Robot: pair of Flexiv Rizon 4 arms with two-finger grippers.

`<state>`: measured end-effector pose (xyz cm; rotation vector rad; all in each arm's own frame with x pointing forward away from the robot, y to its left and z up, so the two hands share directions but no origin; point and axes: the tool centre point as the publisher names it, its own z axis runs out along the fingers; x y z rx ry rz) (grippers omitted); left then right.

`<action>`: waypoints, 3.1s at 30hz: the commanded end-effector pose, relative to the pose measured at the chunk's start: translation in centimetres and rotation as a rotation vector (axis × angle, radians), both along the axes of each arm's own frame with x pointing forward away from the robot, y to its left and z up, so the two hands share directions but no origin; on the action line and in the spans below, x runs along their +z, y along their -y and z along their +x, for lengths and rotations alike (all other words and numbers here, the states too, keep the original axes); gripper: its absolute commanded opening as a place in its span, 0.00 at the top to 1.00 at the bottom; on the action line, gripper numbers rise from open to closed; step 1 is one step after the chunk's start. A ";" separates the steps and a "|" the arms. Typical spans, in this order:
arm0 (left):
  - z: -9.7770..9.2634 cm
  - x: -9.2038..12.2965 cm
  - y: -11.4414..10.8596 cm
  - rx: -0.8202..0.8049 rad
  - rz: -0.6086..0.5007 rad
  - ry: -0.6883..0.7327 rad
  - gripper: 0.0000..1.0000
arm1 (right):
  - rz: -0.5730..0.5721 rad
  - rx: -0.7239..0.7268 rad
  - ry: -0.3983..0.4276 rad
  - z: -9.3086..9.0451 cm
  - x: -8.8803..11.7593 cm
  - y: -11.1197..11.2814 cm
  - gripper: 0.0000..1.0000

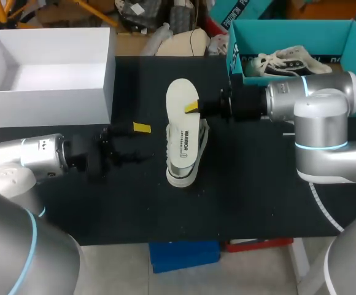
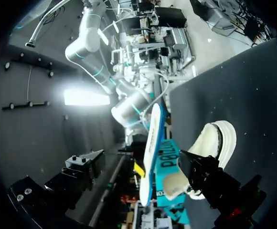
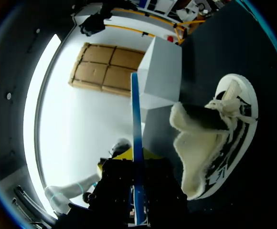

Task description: Take the shoe out of the shoebox, open the shoe tongue, remove and reinsert the insole, then place the shoe into the shoebox

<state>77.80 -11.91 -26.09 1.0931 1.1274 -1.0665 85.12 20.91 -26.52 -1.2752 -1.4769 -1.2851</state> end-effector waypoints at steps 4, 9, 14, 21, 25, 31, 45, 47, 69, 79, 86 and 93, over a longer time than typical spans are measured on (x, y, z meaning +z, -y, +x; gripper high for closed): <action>1.9 -0.1 2.1 0.001 0.009 0.017 0.19 | -0.001 -0.001 -0.001 0.0 0.0 -0.1 1.00; 2.7 -0.7 3.6 -0.018 0.016 0.010 0.22 | -0.001 -0.001 -0.001 0.0 0.0 -0.1 1.00; 3.5 -0.9 4.9 -0.015 0.018 0.017 0.26 | -0.001 -0.001 -0.001 0.0 0.0 -0.1 1.00; 4.3 -0.9 6.3 -0.026 0.011 0.027 0.74 | -0.001 -0.001 -0.001 0.0 0.0 -0.1 1.00; 4.7 -0.8 6.8 -0.034 0.006 0.032 0.80 | -0.001 -0.001 -0.001 0.0 0.0 -0.1 1.00; 5.2 -0.7 7.0 -0.034 0.006 0.042 0.82 | -0.001 -0.001 -0.001 0.0 0.0 -0.1 1.00; 5.6 -0.9 7.4 -0.067 -0.022 0.086 0.74 | -0.001 -0.001 -0.001 0.0 0.0 -0.1 1.00; 5.7 -1.1 7.5 -0.069 -0.021 0.096 0.73 | -0.001 -0.001 -0.001 0.0 0.0 -0.1 1.00; 5.7 -1.2 7.9 -0.133 -0.031 0.184 1.00 | 0.000 -0.004 -0.001 0.0 0.0 -0.1 0.57; 3.7 -0.3 7.3 -0.171 0.045 0.089 1.00 | -0.171 -0.087 0.040 -0.1 0.7 1.1 0.00; 0.6 0.0 5.3 -0.156 0.260 -0.047 1.00 | -0.513 -0.086 0.068 -1.9 0.6 2.5 0.00; -2.6 -0.4 3.2 -0.106 0.466 0.008 1.00 | -0.756 -0.097 0.153 -4.2 0.9 3.9 0.00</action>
